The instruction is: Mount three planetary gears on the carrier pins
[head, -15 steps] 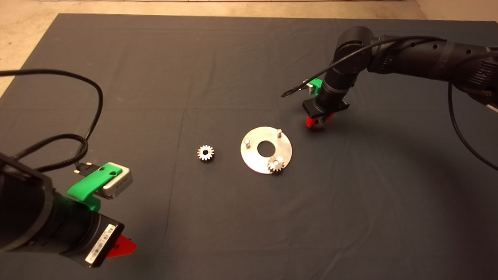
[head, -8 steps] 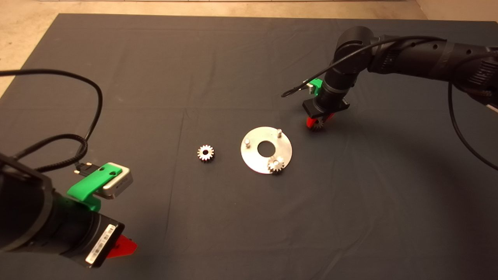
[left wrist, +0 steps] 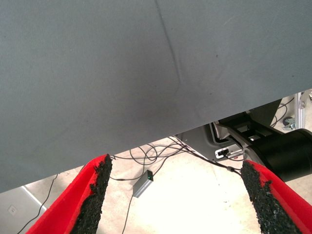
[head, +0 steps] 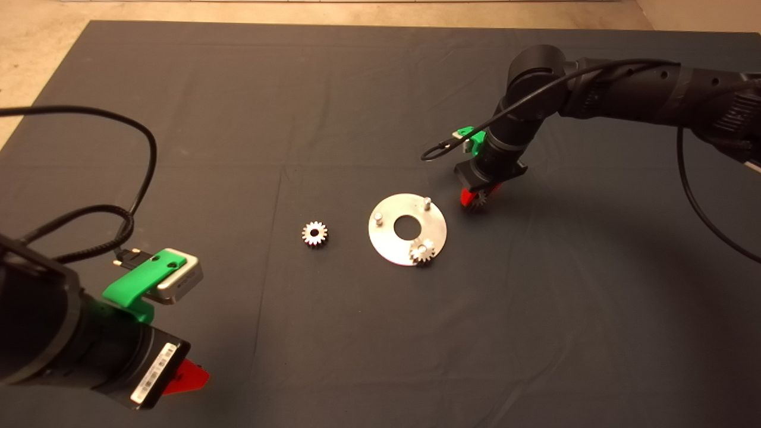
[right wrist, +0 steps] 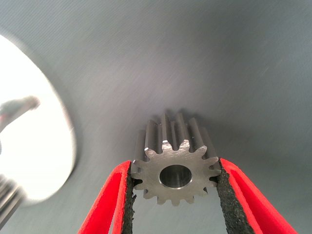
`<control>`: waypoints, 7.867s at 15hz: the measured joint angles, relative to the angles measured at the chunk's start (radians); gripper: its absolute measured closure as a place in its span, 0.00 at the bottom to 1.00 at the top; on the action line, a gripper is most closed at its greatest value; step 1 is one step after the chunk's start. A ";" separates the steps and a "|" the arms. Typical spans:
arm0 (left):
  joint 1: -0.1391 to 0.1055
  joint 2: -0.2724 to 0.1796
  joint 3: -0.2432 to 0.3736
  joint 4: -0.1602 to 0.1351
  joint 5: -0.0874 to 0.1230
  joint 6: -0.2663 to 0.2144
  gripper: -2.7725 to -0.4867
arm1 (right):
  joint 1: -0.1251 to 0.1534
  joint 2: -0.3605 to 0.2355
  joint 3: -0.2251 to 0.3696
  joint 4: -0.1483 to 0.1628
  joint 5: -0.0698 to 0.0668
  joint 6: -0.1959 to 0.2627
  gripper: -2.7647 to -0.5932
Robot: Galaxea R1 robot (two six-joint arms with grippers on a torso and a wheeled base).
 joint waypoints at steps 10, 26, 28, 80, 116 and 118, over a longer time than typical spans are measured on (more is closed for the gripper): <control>0.000 0.000 0.000 0.000 0.000 0.000 0.39 | 0.072 0.041 0.120 0.039 0.000 0.064 0.80; 0.000 0.000 0.000 0.000 0.000 0.000 0.39 | 0.073 0.140 0.010 0.046 0.023 0.066 0.80; 0.000 0.000 0.000 0.000 0.000 0.000 0.39 | 0.073 0.181 -0.024 0.046 0.025 0.064 0.80; 0.000 -0.008 0.000 -0.001 -0.001 0.000 0.39 | 0.039 0.186 -0.002 -0.035 -0.060 0.060 0.81; 0.000 -0.011 0.000 -0.001 -0.001 0.001 0.39 | 0.026 0.196 -0.031 -0.076 -0.059 0.059 0.81; 0.000 -0.011 0.000 -0.001 -0.001 0.000 0.39 | 0.026 0.196 -0.031 -0.075 -0.059 0.059 0.81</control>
